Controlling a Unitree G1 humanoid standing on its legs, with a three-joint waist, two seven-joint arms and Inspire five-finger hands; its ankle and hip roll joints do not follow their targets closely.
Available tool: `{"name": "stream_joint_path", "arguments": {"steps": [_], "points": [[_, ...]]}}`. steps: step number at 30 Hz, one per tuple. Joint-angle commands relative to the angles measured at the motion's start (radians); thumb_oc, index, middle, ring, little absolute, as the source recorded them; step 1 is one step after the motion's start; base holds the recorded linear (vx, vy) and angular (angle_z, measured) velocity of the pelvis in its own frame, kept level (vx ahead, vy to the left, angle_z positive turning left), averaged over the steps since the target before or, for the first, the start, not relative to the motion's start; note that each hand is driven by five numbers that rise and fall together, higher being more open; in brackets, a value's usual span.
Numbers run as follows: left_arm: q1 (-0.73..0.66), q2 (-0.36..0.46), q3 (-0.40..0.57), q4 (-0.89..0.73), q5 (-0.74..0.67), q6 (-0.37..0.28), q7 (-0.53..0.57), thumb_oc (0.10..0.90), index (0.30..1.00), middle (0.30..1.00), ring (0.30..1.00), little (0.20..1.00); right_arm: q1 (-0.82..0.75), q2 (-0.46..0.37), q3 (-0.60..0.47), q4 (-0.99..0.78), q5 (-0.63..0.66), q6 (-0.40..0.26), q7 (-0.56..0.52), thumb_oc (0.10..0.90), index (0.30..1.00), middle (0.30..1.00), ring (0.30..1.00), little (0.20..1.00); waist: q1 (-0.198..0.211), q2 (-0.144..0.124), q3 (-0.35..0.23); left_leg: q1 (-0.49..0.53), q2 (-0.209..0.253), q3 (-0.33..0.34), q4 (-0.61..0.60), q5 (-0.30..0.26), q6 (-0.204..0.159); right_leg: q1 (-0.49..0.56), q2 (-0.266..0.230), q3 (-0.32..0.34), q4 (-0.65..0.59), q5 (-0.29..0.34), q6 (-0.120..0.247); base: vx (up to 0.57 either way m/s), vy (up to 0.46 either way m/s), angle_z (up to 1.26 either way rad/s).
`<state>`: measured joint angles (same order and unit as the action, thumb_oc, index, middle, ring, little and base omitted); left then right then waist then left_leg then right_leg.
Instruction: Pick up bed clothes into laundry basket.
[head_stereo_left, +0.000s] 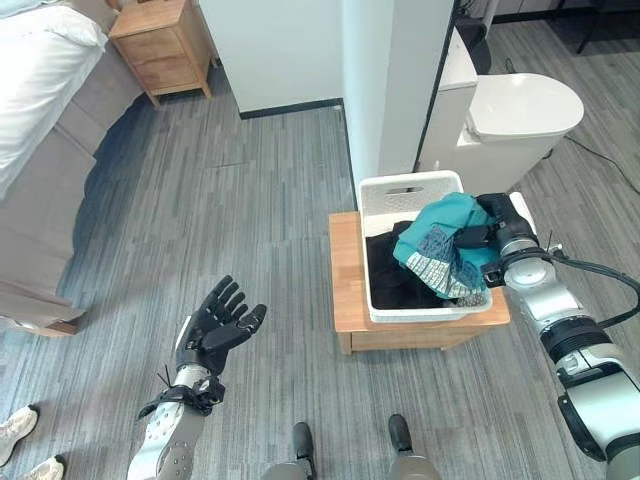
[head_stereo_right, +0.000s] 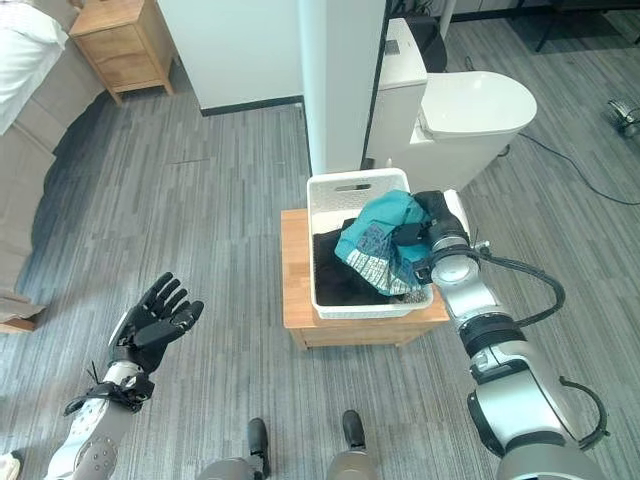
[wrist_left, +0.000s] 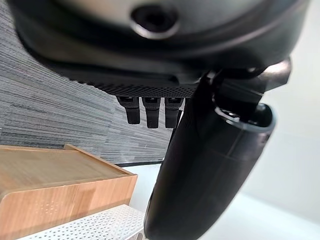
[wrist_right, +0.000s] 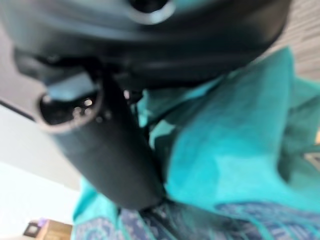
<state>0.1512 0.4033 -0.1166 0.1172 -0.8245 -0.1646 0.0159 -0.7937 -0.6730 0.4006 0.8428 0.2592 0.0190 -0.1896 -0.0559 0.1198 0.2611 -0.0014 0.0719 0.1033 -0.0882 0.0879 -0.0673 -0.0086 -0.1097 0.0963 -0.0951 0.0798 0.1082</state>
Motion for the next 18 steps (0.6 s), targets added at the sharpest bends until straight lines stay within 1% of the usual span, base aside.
{"name": "stream_joint_path", "arguments": {"steps": [1,2,4,5,7,8,10,11,15,18], "points": [[-0.084,0.049,0.016,-0.059,-0.019,-0.12,0.006,0.8,0.9,0.9,0.9,0.9,-0.301,0.039,0.065,0.16,0.0,-0.042,0.007,0.4,0.3,0.3,0.3,0.3,0.038,0.011,-0.003,-0.051,-0.065,0.009,0.001,-0.006,0.0,-0.001,0.023,-0.007,0.019,-0.095,-0.02,-0.01,-0.012,-0.06],[-0.068,0.042,0.028,-0.058,-0.022,-0.125,0.011,0.8,0.9,0.9,0.9,0.9,-0.313,0.03,0.084,0.137,-0.02,-0.034,0.014,0.4,0.3,0.3,0.3,0.3,0.041,0.013,-0.001,-0.058,-0.063,0.01,0.001,-0.003,-0.002,-0.007,0.022,-0.005,0.017,-0.092,-0.019,0.0,0.0,0.0],[-0.063,0.036,0.032,-0.052,-0.022,-0.125,0.015,0.8,0.9,0.9,0.9,0.9,-0.316,0.037,0.09,0.127,-0.028,-0.038,0.015,0.4,0.3,0.3,0.3,0.3,0.043,0.015,0.0,-0.059,-0.063,0.01,0.001,-0.003,-0.003,-0.007,0.024,-0.003,0.016,-0.092,-0.019,0.01,-0.007,0.03],[-0.062,0.026,0.028,-0.04,-0.018,-0.125,0.02,0.8,0.9,0.9,0.9,0.9,-0.334,0.061,0.111,0.116,-0.051,-0.039,0.014,0.4,0.3,0.3,0.3,0.3,0.046,0.016,0.001,-0.058,-0.062,0.009,0.001,-0.002,-0.003,-0.004,0.026,-0.003,0.014,-0.093,-0.019,0.0,0.0,0.0],[-0.066,0.021,0.023,-0.035,-0.013,-0.126,0.023,0.8,0.9,0.9,0.9,0.9,-0.355,0.079,0.13,0.109,-0.065,-0.04,0.014,0.4,0.3,0.3,0.3,0.3,0.045,0.013,0.002,-0.054,-0.061,0.009,0.001,-0.004,-0.002,0.002,0.028,-0.002,0.012,-0.095,-0.02,0.0,0.0,0.0],[-0.066,0.021,0.023,-0.034,-0.013,-0.126,0.023,0.8,0.9,0.9,0.9,0.9,-0.356,0.08,0.131,0.11,-0.065,-0.04,0.014,0.4,0.3,0.3,0.3,0.3,0.045,0.013,0.002,-0.053,-0.061,0.009,0.001,-0.004,-0.002,0.002,0.028,-0.002,0.012,-0.095,-0.02,0.0,0.0,0.0],[-0.07,0.015,0.021,-0.017,-0.011,-0.124,0.026,0.8,0.9,0.9,0.9,0.9,-0.365,0.111,0.14,0.106,-0.07,-0.045,0.019,0.4,0.3,0.3,0.3,0.3,0.043,0.009,0.001,-0.05,-0.06,0.009,0.001,-0.007,-0.002,0.008,0.029,-0.001,0.011,-0.096,-0.021,0.0,0.0,0.02],[-0.085,0.019,0.02,-0.021,-0.005,-0.124,0.035,0.8,0.9,0.9,0.9,0.9,-0.391,0.135,0.177,0.107,-0.097,-0.036,0.025,0.8,0.9,0.9,0.9,0.9,0.042,0.005,0.002,-0.049,-0.06,0.009,0.001,-0.008,-0.003,0.009,0.03,0.001,0.01,-0.097,-0.023,0.0,0.0,0.0],[-0.085,0.013,0.029,-0.02,-0.008,-0.125,0.039,0.8,0.9,0.9,0.9,0.9,-0.41,0.139,0.196,0.102,-0.122,-0.03,0.027,0.8,0.9,0.9,0.9,0.9,0.039,-0.001,0.005,-0.046,-0.059,0.005,0.001,-0.008,-0.003,0.012,0.031,-0.001,0.01,-0.098,-0.025,0.0,0.0,0.0],[-0.081,0.009,0.035,-0.016,-0.007,-0.124,0.041,0.8,0.9,0.9,0.9,0.9,-0.411,0.119,0.197,0.056,-0.135,-0.028,0.029,0.8,0.9,0.9,0.9,0.9,0.037,-0.007,0.01,-0.044,-0.059,0.001,0.001,-0.009,-0.002,0.015,0.03,-0.002,0.012,-0.096,-0.025,0.0,0.0,0.0]]}}
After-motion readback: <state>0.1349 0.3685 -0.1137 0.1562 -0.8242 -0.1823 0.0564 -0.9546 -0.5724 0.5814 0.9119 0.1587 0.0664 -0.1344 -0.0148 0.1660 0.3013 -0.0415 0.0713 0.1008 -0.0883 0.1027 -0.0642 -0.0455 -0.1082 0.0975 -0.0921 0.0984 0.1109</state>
